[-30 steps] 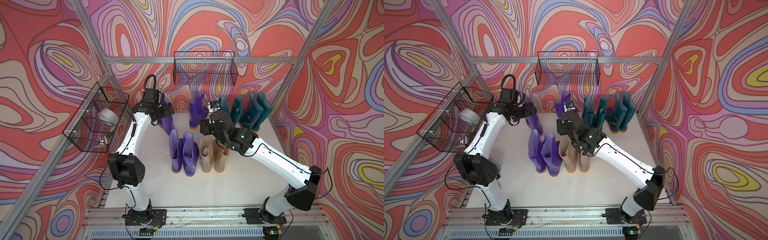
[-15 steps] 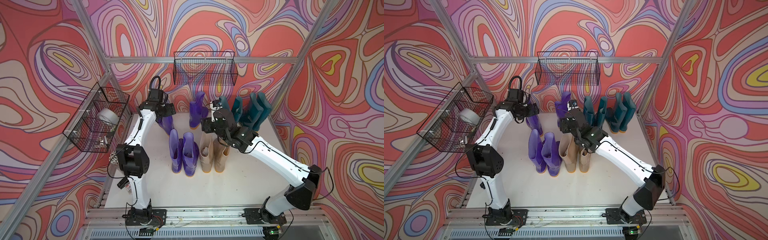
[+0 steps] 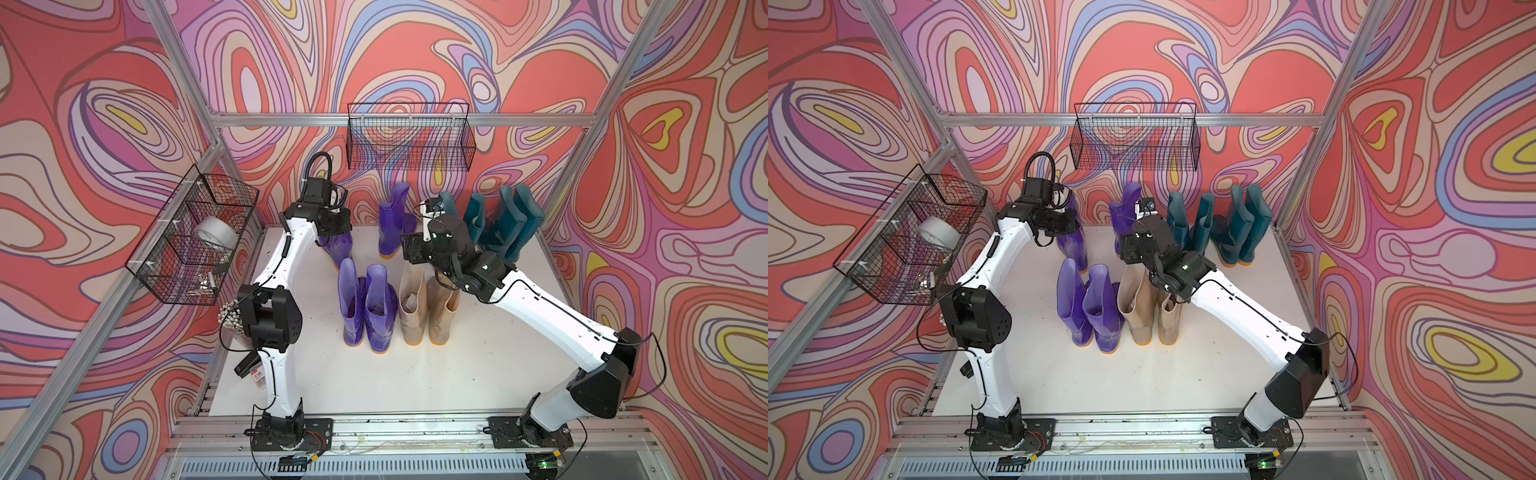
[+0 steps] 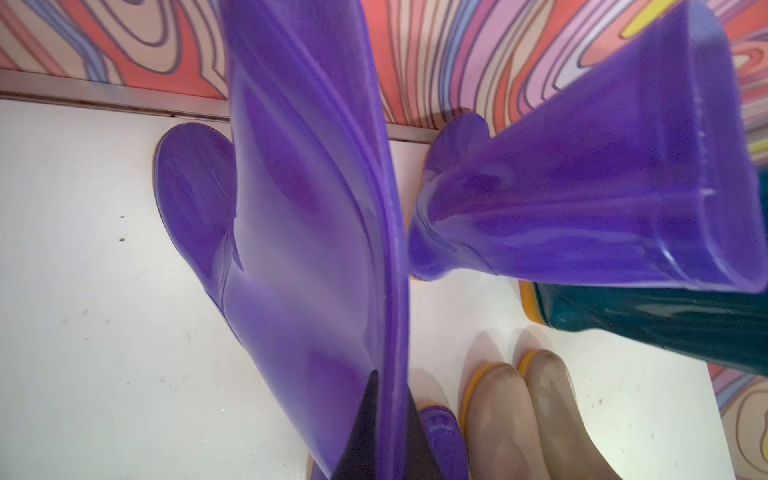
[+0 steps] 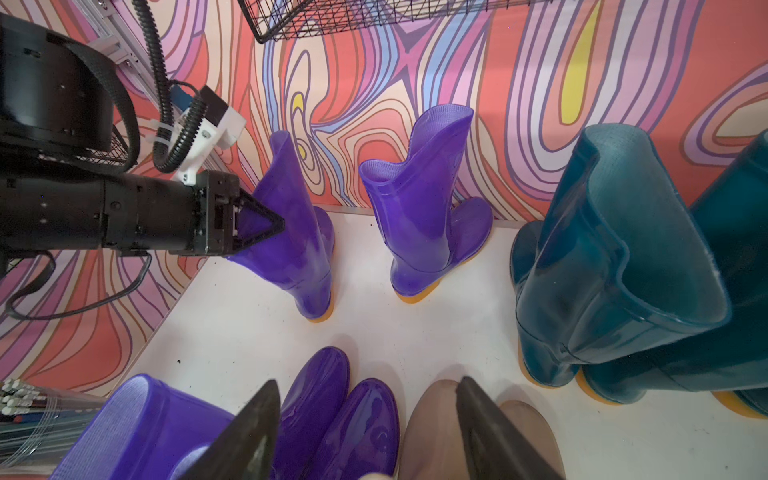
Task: Match and arrange rain boots in pairs
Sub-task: Adjust the rain boot at the center of the board.
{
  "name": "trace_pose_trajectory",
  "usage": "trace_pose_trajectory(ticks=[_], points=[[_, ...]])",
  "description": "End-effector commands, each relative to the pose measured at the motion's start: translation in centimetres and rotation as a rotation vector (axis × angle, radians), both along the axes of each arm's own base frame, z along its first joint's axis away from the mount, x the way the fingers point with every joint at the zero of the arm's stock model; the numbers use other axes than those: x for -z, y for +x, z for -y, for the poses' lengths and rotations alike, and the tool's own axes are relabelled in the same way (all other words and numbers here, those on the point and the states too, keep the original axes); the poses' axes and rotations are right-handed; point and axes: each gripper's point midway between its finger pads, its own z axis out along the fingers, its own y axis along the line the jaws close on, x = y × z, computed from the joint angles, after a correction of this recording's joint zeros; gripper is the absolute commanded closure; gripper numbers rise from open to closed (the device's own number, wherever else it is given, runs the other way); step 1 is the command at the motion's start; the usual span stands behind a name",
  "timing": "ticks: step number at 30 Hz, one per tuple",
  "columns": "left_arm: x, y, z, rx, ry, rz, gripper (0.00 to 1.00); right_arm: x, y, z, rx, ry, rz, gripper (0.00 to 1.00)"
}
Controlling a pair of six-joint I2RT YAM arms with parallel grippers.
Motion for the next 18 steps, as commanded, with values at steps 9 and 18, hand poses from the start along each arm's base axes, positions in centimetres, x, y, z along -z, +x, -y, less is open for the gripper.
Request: trace_pose_trajectory(ticks=[9, 18], points=[[-3.3, -3.9, 4.1, 0.213, -0.046, 0.119, 1.0, 3.4, 6.8, -2.4, 0.089, 0.054, -0.047, 0.15], [-1.8, -2.6, 2.6, 0.042, -0.054, 0.046, 0.87, 7.2, 13.6, -5.0, 0.168, 0.026, -0.075, 0.12]])
